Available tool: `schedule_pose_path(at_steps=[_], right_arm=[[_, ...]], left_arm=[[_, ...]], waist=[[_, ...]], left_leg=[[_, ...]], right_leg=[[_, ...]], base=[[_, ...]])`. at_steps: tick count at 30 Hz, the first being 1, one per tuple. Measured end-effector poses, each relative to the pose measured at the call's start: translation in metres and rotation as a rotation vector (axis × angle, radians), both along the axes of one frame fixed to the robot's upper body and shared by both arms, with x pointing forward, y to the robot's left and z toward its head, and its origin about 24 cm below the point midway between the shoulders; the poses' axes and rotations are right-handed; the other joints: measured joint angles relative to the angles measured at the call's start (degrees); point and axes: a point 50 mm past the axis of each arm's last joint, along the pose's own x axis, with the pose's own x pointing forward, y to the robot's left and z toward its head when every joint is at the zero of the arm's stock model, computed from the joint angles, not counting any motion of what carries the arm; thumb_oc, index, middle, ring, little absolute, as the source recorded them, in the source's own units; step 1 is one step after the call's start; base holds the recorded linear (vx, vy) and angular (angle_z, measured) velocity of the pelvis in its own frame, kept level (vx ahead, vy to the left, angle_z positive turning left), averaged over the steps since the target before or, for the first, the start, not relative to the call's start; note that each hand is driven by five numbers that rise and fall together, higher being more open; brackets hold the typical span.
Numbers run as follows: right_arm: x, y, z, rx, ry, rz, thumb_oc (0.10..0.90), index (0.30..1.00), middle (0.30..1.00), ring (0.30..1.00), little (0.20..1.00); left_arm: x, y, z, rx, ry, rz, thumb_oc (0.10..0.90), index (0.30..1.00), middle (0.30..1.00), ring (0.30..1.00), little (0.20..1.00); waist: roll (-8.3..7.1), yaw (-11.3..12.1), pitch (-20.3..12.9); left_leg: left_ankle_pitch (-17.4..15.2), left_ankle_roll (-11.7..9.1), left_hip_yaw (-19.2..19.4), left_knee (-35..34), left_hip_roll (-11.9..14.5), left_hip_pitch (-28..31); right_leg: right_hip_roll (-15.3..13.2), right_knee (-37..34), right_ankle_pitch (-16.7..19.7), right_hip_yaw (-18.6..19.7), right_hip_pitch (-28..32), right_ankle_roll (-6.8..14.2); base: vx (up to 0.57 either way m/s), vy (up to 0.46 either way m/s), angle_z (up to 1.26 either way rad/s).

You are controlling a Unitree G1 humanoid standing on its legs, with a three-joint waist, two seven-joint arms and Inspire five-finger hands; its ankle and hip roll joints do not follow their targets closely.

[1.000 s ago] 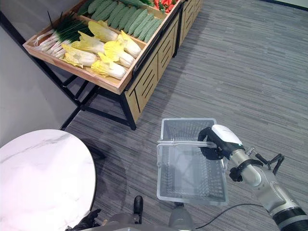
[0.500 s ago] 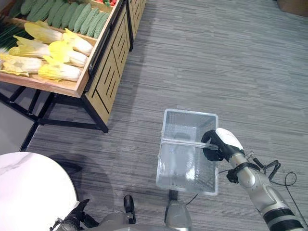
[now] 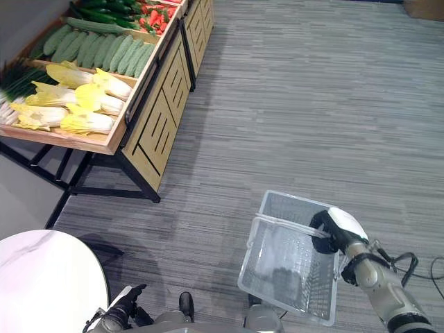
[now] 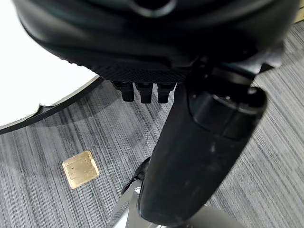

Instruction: Get the vegetables into the basket

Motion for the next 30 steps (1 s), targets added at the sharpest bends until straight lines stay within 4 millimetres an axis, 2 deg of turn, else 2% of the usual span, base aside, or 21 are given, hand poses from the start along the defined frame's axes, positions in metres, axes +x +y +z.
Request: schedule_pose_path(at_steps=[1, 4, 7, 10, 12, 19, 21, 23, 30], right_arm=[[-0.002, -0.001, -0.002, -0.001, 0.005, -0.01, 0.4, 0.3, 0.3, 0.3, 0.3], [-0.036, -0.018, -0.033, -0.024, 0.133, -0.179, 0.4, 0.3, 0.3, 0.3, 0.3], [-0.047, -0.024, -0.042, -0.029, 0.15, -0.256, 0.4, 0.3, 0.3, 0.3, 0.3], [-0.054, -0.024, -0.051, -0.011, 0.151, -0.332, 0.4, 0.3, 0.3, 0.3, 0.3], [-0.063, -0.022, -0.06, 0.012, 0.179, -0.389, 0.4, 0.3, 0.3, 0.3, 0.3], [-0.085, -0.021, -0.08, 0.036, 0.256, -0.548, 0.4, 0.3, 0.3, 0.3, 0.3], [-0.085, -0.02, -0.082, 0.042, 0.259, -0.565, 0.4, 0.3, 0.3, 0.3, 0.3], [-0.095, -0.015, -0.091, 0.055, 0.29, -0.629, 0.4, 0.3, 0.3, 0.3, 0.3], [-0.095, -0.01, -0.094, 0.058, 0.306, -0.617, 0.4, 0.3, 0.3, 0.3, 0.3]], left_arm=[[0.0, -0.001, 0.0, -0.001, 0.0, -0.001, 0.9, 1.0, 1.0, 1.0, 1.0], [-0.006, -0.014, -0.004, -0.017, 0.026, -0.059, 0.9, 1.0, 1.0, 1.0, 1.0], [-0.011, -0.022, -0.008, -0.029, 0.049, -0.079, 0.9, 1.0, 1.0, 1.0, 1.0], [-0.014, -0.021, -0.009, -0.023, 0.064, -0.074, 0.9, 1.0, 1.0, 1.0, 1.0], [-0.014, -0.021, -0.008, -0.025, 0.06, -0.07, 0.9, 1.0, 1.0, 1.0, 1.0], [-0.013, -0.021, -0.008, -0.021, 0.061, -0.089, 0.9, 1.0, 1.0, 1.0, 1.0], [-0.013, -0.021, -0.008, -0.019, 0.062, -0.088, 0.9, 1.0, 1.0, 1.0, 1.0], [-0.01, -0.017, -0.007, -0.005, 0.056, -0.084, 0.9, 1.0, 1.0, 1.0, 1.0], [-0.008, -0.011, -0.005, 0.021, 0.019, -0.02, 0.9, 1.0, 1.0, 1.0, 1.0]], waist=[[0.1, 0.11, -0.06], [2.09, -0.06, -1.16], [3.0, -0.58, -1.68], [3.01, -0.51, -1.7], [2.98, -0.42, -1.67], [2.61, -0.09, -1.77], [2.45, -0.04, -1.85], [1.79, 0.05, -2.26], [1.54, 0.02, -2.34]], left_leg=[[0.0, 0.0, -0.06, 0.01, 0.0, -0.01], [0.34, -0.49, -1.16, 0.13, 0.28, -0.93], [0.41, -0.6, -1.18, -0.06, 0.14, -0.65], [0.31, -0.87, -1.15, -0.18, 0.08, -0.53], [0.19, -1.76, -1.13, -0.26, -0.17, -0.56], [0.09, -1.83, -0.38, -1.18, -1.4, 0.99], [0.0, -1.74, -0.08, -1.18, -1.4, 1.13], [-0.13, -1.61, 0.1, -1.18, -1.57, 1.39], [-0.33, -1.31, -1.63, 0.74, -0.93, -1.1]], right_leg=[[0.04, 0.0, -0.03, -0.05, 0.02, -0.04], [0.47, -0.04, -0.25, -0.92, -0.32, -0.41], [0.34, -0.28, -0.26, -0.83, -0.2, -0.41], [0.32, -0.26, -0.26, -0.75, -0.15, -0.42], [0.03, -0.01, -0.24, -0.63, -0.26, -0.38], [-0.95, 0.03, 0.02, 0.14, 0.52, 0.58], [-1.08, 0.02, 0.09, 0.39, 0.54, 0.76], [-1.22, 0.04, 0.09, 0.59, 0.7, 0.84], [-1.03, 2.19, -1.04, -0.75, -0.99, 0.06]], base=[[0.02, -0.051, 0.1], [0.02, -0.042, 0.12], [0.04, 0.032, -0.01], [0.01, 0.023, -0.01], [0.03, 0.072, -0.01], [0.02, 0.054, -0.04], [0.03, 0.009, -0.07], [0.02, -0.025, -0.04], [-0.01, -0.104, 0.09]])
